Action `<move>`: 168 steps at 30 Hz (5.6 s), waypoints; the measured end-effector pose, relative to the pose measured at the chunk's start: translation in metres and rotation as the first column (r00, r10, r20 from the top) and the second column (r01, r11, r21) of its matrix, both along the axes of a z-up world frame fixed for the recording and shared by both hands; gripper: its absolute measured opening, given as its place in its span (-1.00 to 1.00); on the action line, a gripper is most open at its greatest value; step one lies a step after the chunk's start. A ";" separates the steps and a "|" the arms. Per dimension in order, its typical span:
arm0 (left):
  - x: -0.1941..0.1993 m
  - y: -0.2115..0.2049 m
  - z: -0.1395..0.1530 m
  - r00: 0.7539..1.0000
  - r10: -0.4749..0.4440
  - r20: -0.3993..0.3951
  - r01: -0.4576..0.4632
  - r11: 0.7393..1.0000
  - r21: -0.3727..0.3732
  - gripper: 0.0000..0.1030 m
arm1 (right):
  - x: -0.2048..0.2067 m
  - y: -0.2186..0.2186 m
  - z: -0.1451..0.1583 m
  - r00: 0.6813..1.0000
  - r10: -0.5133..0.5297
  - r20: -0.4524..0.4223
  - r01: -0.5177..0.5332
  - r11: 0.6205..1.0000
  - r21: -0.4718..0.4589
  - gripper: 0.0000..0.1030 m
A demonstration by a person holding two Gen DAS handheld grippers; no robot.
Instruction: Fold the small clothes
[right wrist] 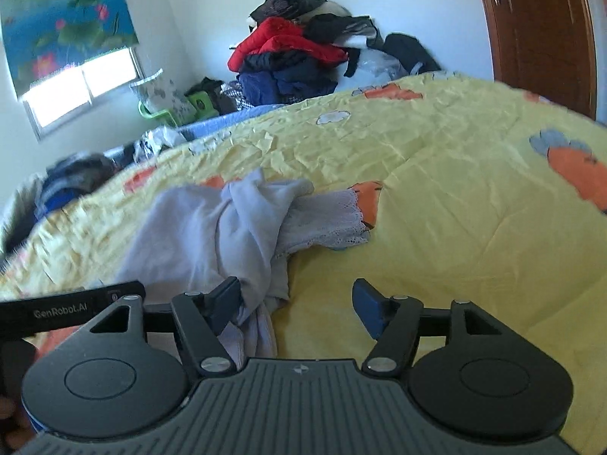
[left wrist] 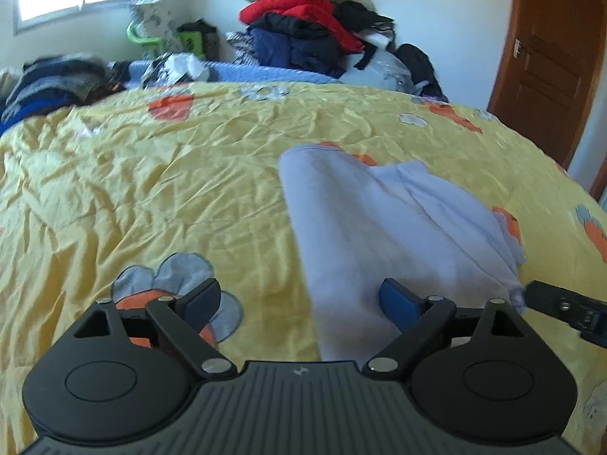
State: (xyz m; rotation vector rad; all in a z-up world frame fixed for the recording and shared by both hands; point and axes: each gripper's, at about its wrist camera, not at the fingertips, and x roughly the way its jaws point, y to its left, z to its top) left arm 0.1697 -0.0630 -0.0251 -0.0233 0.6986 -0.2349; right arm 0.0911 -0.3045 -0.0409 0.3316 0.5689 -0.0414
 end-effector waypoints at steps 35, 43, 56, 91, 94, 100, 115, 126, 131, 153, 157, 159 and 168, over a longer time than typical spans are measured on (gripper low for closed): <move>0.023 0.040 0.007 0.997 -0.072 0.016 0.073 0.946 -0.316 -0.59 | 0.075 0.018 -0.010 0.972 0.227 0.064 -0.234 0.906 0.353 -0.40; 0.011 0.071 0.026 0.999 0.040 0.020 -0.039 0.998 -0.058 -0.41 | 0.081 0.076 0.013 0.950 0.304 0.072 -0.312 0.918 0.244 -0.02; -0.040 0.059 -0.002 0.996 0.077 0.034 -0.080 0.989 0.122 0.59 | 0.016 0.119 0.019 0.939 0.343 0.010 -0.331 0.912 -0.242 0.21; -0.140 0.087 -0.020 0.981 0.195 -0.007 -0.193 0.975 0.113 0.72 | -0.084 0.143 0.005 0.958 0.271 -0.095 -0.285 0.938 -0.196 0.92; -0.141 0.088 -0.021 0.980 0.198 -0.005 -0.196 0.974 0.109 0.73 | -0.085 0.145 0.003 0.958 0.267 -0.102 -0.283 0.938 -0.201 0.92; -0.142 0.088 -0.022 0.980 0.199 -0.004 -0.197 0.975 0.106 0.73 | -0.085 0.145 0.001 0.961 0.258 -0.100 -0.273 0.941 -0.201 0.93; -0.143 0.089 -0.025 0.978 0.206 -0.009 -0.204 0.974 0.100 0.93 | -0.088 0.140 0.001 0.963 0.252 -0.099 -0.267 0.944 -0.193 0.93; -0.143 0.087 -0.027 0.980 0.200 -0.002 -0.198 0.974 0.109 1.00 | -0.089 0.139 -0.001 0.962 0.252 -0.103 -0.268 0.945 -0.189 0.93; -0.143 0.086 -0.028 0.981 0.196 -0.001 -0.195 0.974 0.115 1.00 | -0.090 0.136 -0.004 0.964 0.246 -0.101 -0.261 0.947 -0.185 0.93; -0.144 0.099 -0.026 0.976 0.219 0.014 -0.220 0.970 0.105 1.00 | -0.086 0.124 -0.009 0.969 0.221 -0.107 -0.239 0.952 -0.192 0.93; -0.145 0.098 -0.027 0.977 0.213 0.016 -0.213 0.970 0.113 1.00 | -0.086 0.123 -0.010 0.969 0.225 -0.106 -0.242 0.951 -0.193 0.94; -0.145 0.098 -0.027 0.977 0.211 0.014 -0.211 0.971 0.114 1.00 | -0.085 0.123 -0.011 0.968 0.225 -0.108 -0.242 0.951 -0.192 0.94; -0.145 0.099 -0.028 0.977 0.210 0.017 -0.211 0.971 0.110 1.00 | -0.086 0.123 -0.011 0.969 0.224 -0.107 -0.242 0.951 -0.191 0.95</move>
